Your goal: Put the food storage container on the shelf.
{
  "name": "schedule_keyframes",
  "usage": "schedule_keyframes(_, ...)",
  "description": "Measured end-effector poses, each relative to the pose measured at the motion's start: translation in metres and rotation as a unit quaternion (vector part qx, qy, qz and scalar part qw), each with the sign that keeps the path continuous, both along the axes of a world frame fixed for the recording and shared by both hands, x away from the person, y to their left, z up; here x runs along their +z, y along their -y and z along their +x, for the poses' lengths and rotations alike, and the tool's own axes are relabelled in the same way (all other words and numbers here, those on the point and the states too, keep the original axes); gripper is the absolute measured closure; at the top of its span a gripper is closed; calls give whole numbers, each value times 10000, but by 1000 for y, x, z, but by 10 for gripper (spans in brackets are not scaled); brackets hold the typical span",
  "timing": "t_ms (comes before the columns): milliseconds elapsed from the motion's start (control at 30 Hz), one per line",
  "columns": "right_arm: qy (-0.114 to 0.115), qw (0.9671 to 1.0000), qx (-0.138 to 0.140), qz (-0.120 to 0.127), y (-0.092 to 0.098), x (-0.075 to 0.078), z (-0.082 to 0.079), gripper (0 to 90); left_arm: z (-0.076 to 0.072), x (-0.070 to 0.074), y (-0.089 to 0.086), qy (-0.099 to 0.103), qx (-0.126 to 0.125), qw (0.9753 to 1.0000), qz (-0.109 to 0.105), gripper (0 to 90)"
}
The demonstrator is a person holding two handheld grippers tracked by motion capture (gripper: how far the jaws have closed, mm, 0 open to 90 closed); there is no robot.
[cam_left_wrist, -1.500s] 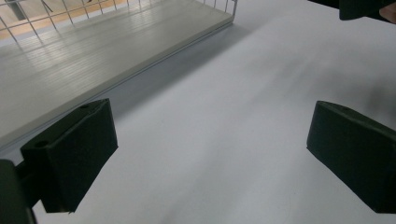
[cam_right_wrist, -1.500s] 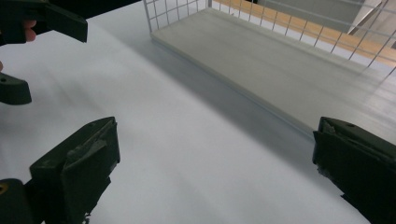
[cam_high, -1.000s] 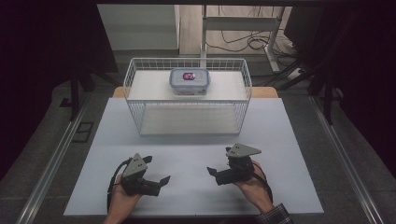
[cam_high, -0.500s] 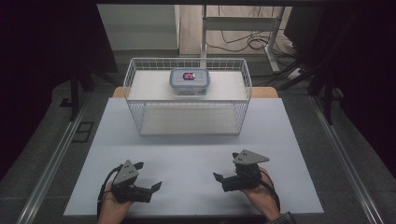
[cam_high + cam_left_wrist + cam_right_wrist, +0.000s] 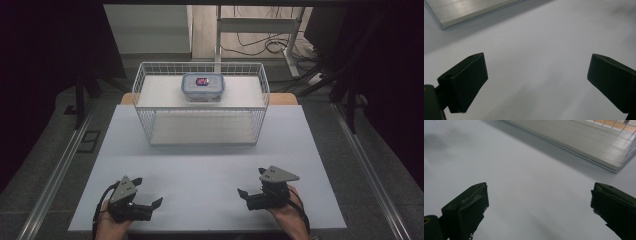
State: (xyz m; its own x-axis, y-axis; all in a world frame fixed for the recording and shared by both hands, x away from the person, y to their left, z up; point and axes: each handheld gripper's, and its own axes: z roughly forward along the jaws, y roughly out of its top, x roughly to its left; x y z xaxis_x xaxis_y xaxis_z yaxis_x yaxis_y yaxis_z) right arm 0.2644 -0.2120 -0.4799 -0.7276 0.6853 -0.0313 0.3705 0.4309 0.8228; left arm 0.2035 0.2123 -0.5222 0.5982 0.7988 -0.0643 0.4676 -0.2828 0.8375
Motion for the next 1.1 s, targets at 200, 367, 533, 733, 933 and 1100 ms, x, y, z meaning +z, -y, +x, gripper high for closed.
schedule_keyframes(200,-16,9999,-125,-18,11,0,-4,15,-7,-1,-10,4,100,9999,34,24)
schedule_keyframes(367,-7,9998,-223,-6,20,1,-7,15,-11,-2,-19,3,195,9998,53,24)
schedule_keyframes(533,3,9996,-277,-80,27,-1,-11,14,-14,-3,-27,-15,276,9996,112,25)
schedule_keyframes(733,-15,9991,-417,-100,38,-3,-17,14,-16,-4,-40,-47,415,9991,90,25)
schedule_keyframes(933,-40,9980,-609,-151,54,-5,-20,13,-19,-6,-55,-90,581,9982,121,25)
schedule_keyframes(1100,-12,9967,-760,-271,65,-7,-22,13,-23,-7,-66,-106,692,9974,143,25)
